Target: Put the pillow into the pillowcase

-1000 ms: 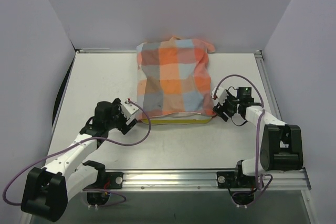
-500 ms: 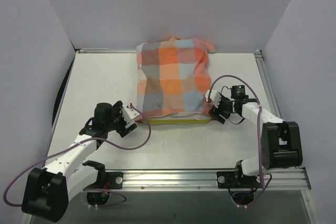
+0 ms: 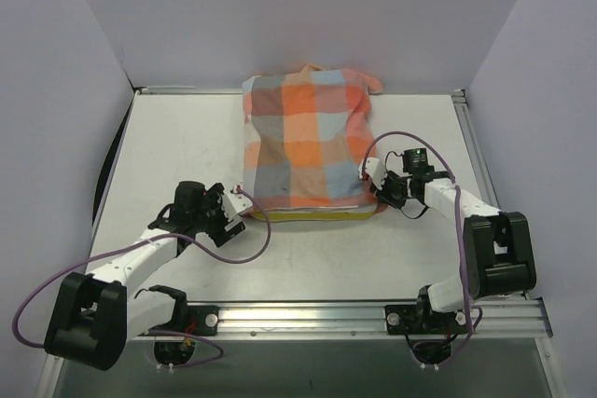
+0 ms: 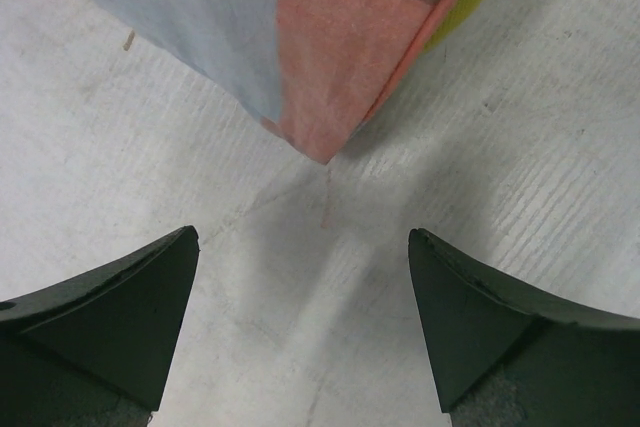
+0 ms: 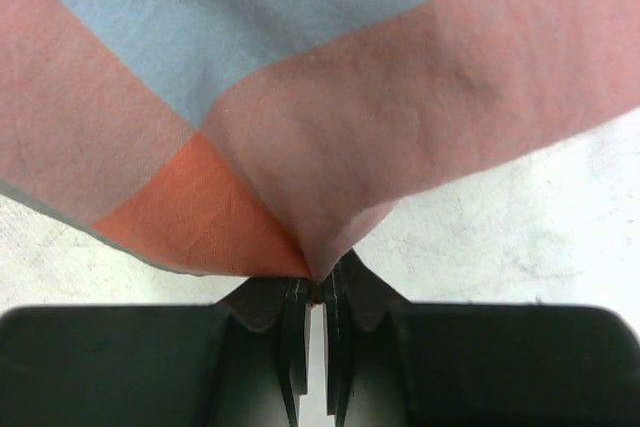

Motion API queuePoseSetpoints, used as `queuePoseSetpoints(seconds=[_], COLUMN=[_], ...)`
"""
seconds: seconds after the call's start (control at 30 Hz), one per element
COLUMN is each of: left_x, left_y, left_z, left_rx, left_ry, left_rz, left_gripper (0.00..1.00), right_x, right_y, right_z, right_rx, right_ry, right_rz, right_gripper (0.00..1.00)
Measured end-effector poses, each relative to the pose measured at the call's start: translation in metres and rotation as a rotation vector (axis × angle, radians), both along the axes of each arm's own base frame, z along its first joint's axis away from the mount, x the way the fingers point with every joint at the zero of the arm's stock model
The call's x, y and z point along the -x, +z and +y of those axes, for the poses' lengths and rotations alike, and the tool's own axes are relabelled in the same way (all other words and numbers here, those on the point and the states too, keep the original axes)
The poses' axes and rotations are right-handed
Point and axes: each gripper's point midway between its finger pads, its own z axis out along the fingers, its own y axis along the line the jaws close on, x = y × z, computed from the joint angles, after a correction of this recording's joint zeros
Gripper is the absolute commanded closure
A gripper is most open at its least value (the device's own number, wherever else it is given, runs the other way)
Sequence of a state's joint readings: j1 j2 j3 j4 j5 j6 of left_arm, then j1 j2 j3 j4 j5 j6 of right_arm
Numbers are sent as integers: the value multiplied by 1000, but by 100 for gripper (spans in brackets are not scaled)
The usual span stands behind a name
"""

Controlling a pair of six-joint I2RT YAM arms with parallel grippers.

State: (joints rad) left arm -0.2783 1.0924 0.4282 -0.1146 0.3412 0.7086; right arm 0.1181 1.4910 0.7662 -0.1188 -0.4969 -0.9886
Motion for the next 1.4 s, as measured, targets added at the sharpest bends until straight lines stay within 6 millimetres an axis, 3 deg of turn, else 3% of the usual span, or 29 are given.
queuePoseSetpoints(seconds=[0.33,0.73,1.03,1.4], left_x=[-8,-47,-59,-50], left_y=[-4,-8,8,38], left_z=[-27,-24,-31,-32], left_rx=[50,104,184,201], left_ry=[-58,89,127,73], left_rz=[7,-51,-99,-203], left_gripper=[7,26,22,18], right_x=[1,3,3,4], right_y=[9,9,8,8], right_z=[0,0,-2,-4], right_rx=[-10,-18,-18,-21], right_ry=[-21,-39,-46,-58], right_rz=[-19,-3,0,8], right_gripper=[100,100,100,100])
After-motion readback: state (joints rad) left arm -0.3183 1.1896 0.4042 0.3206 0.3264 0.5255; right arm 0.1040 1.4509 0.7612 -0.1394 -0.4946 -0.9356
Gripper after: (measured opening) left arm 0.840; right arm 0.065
